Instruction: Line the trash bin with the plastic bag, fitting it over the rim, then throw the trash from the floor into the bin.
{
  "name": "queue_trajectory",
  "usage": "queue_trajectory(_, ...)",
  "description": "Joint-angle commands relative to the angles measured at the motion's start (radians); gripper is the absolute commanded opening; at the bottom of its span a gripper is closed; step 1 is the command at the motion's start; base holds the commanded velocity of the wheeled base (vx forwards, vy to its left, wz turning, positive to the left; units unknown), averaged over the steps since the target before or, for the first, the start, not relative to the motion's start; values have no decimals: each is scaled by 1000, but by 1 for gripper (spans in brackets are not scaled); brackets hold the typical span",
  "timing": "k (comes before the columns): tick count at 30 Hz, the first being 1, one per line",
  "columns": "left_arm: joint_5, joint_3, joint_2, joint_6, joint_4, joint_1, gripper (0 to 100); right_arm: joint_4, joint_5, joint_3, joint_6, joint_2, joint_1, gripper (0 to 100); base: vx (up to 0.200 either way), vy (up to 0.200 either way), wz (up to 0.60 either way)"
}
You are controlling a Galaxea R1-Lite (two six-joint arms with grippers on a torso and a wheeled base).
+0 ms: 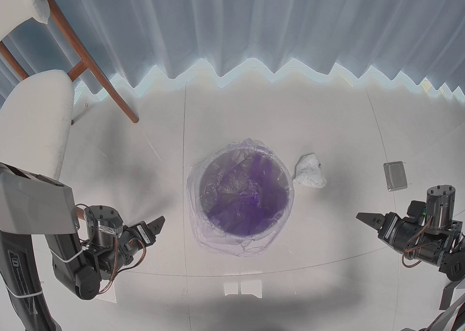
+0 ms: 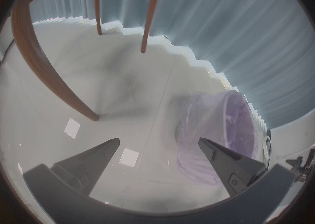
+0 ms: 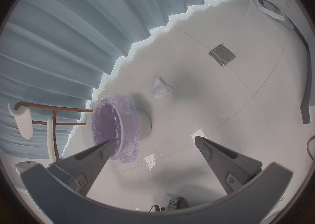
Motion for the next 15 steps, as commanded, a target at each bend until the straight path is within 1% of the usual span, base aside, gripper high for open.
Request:
queue_trajectory(1, -9, -111, 147, -19, -69, 74, 100, 0, 1, 2, -4, 3, 1, 100, 0, 0, 0)
queue_trajectory(4, -23, -217, 204, -52, -62, 58, 100, 0, 1, 1, -4, 3, 1, 100, 0, 0, 0)
queue_trajectory(5, -43, -231, 212, -55, -60, 50, 100, 0, 1, 2, -4, 3, 1, 100, 0, 0, 0)
queue_trajectory(8, -136, -276, 242, -58, -58, 31, 100, 0, 1, 4, -3, 3, 1, 100, 0, 0, 0)
queue_trajectory(10, -161, -323, 267, -58, -54, 31, 100, 0, 2, 7, -1, 4, 1, 100, 0, 0, 0)
queue_trajectory(15, -172, -486, 317, -60, 15, 41, 100, 0, 2, 16, 0, 3, 1, 100, 0, 0, 0)
